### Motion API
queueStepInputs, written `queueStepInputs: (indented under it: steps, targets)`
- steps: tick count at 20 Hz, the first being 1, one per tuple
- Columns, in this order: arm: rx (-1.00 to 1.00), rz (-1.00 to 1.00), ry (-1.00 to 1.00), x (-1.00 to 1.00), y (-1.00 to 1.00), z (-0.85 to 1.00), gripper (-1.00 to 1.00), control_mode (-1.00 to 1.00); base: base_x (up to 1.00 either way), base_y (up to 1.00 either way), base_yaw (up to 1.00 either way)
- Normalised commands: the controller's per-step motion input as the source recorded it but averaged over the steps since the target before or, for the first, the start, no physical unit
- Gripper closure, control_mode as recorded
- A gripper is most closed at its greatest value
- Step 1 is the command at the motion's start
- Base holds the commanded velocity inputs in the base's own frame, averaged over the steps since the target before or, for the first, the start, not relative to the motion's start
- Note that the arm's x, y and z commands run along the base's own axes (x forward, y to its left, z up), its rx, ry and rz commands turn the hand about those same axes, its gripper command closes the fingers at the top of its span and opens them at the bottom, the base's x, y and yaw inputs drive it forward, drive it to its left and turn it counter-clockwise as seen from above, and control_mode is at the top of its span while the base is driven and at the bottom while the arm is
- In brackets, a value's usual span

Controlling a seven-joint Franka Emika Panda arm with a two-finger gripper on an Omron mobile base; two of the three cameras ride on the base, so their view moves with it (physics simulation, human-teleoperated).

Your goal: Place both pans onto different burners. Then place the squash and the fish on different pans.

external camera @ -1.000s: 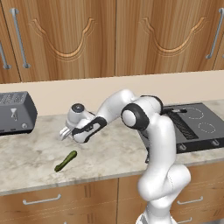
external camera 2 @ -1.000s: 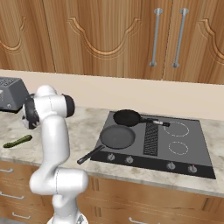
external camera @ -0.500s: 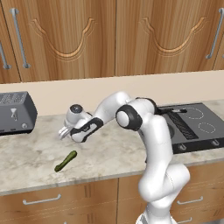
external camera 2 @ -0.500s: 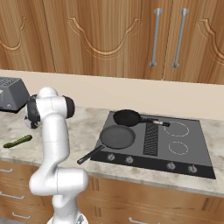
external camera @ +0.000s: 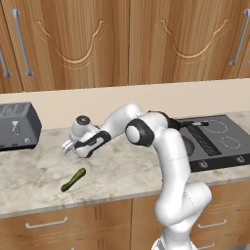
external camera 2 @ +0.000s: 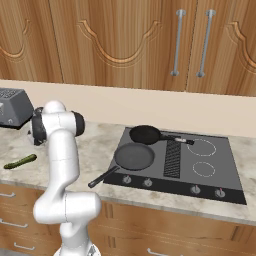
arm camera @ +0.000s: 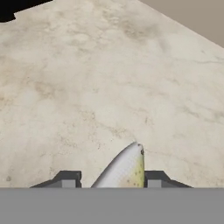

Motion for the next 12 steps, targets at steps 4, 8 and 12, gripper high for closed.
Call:
queueStepInputs:
  steps: [4, 8, 12]
  targets:
    - [0.06, 0.00, 0.00, 0.07, 0.02, -0.08, 1.00, -1.00, 0.00, 0.00, 0.00]
    - [0.00, 0.00, -0.04, -0.07, 0.00, 0.10, 1.00, -1.00, 0.00, 0.00, 0.00]
    - [-0.05, 0.00, -0.03, -0.07, -0.06, 0.08, 1.00, -1.00, 0.00, 0.00, 0.00]
